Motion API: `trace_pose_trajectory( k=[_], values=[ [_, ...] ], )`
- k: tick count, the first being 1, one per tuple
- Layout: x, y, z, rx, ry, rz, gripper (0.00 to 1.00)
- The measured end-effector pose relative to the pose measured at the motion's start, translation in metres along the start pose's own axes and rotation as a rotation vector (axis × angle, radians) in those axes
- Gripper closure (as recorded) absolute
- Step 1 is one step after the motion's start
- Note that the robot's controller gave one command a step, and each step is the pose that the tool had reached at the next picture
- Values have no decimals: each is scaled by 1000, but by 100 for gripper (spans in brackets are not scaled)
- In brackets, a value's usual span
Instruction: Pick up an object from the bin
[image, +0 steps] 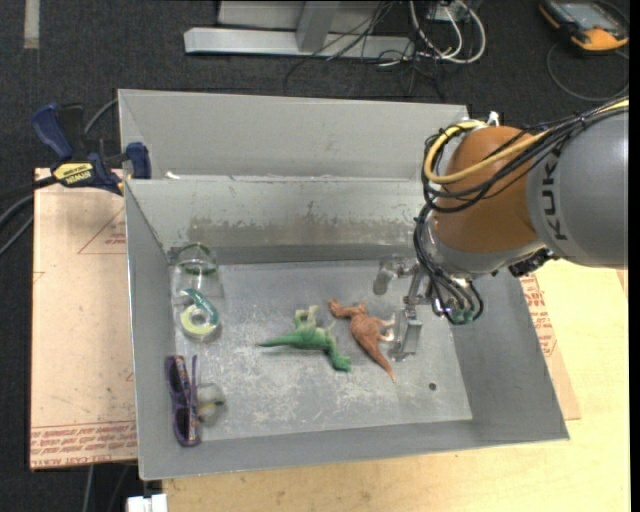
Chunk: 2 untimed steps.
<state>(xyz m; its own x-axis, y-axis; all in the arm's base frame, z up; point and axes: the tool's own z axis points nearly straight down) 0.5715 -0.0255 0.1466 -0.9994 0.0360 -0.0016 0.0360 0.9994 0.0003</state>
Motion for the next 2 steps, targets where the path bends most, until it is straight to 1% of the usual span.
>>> trace_pose_trajectory(
  k=[1,2],
  values=[
    [8,-1,14,-1,-1,410,0],
    [-5,4,67,0,-3,119,0]
  ],
)
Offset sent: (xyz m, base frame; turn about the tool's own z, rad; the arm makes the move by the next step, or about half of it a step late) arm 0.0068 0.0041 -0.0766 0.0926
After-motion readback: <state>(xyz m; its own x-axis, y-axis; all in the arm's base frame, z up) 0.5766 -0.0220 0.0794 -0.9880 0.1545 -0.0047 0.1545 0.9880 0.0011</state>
